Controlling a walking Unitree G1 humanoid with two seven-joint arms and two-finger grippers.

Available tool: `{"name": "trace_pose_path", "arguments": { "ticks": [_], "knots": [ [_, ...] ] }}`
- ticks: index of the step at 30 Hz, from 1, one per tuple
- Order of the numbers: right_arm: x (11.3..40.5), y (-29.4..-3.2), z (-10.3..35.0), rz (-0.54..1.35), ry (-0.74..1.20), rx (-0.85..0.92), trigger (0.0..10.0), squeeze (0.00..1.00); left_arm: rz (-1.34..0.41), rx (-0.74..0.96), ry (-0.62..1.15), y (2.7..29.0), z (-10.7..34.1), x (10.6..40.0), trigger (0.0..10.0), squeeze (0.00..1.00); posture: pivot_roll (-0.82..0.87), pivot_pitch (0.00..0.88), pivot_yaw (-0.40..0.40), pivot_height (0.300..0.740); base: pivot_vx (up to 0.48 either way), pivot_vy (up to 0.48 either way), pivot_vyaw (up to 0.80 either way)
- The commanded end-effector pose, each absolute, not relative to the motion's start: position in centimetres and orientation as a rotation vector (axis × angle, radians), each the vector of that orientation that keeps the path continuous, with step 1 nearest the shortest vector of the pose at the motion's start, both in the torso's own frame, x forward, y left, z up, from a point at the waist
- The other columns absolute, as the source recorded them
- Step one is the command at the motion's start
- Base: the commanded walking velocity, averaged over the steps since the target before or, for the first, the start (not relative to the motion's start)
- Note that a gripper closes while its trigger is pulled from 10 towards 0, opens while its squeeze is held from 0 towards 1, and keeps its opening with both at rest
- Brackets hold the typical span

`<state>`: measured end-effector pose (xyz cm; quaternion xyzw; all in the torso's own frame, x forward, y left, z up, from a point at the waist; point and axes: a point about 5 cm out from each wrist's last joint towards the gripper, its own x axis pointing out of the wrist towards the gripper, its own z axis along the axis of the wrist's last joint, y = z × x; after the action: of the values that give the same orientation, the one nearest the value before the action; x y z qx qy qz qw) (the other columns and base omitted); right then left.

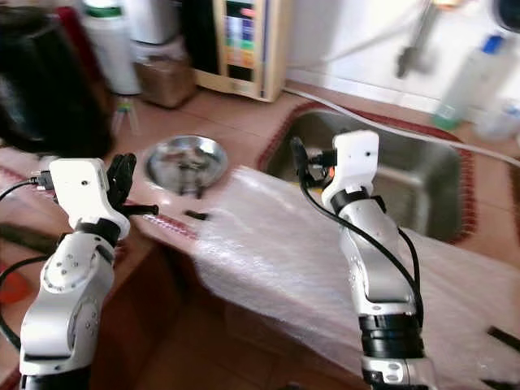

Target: Kitchen organization

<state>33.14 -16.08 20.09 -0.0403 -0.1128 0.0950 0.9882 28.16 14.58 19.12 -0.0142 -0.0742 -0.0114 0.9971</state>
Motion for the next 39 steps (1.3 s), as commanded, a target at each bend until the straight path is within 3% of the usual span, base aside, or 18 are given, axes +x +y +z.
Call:
{"name": "trace_pose_path", "arguments": {
  "ticks": [1, 7, 25, 39],
  "knots": [
    [33.1, -16.4, 20.2, 0.177, -0.231, -0.077, 10.0, 0.0, -0.031, -0.027, -0.144, 14.4, 19.0, 28.2, 10.0, 0.0, -0.04, 0.072, 0.007, 0.74, 0.0, -0.48, -0.8],
    [33.2, -16.3, 20.2, 0.183, -0.229, -0.075, 10.0, 0.0, -0.02, -0.025, -0.136, 14.6, 18.7, 28.2, 10.0, 0.0, -0.04, 0.075, 0.002, 0.74, 0.0, -0.393, -0.07],
    [33.2, -16.0, 20.7, 0.216, -0.251, -0.081, 10.0, 0.0, 0.107, 0.046, -0.16, 16.1, 19.4, 27.6, 10.0, 0.0, -0.03, 0.091, 0.004, 0.74, 0.0, 0.0, 0.0],
    [33.4, -15.6, 21.0, 0.229, -0.262, -0.089, 10.0, 0.0, 0.089, 0.037, -0.155, 15.5, 19.4, 28.0, 10.0, 0.0, -0.03, 0.079, 0.001, 0.74, 0.0, 0.0, 0.61]
  ]
}}
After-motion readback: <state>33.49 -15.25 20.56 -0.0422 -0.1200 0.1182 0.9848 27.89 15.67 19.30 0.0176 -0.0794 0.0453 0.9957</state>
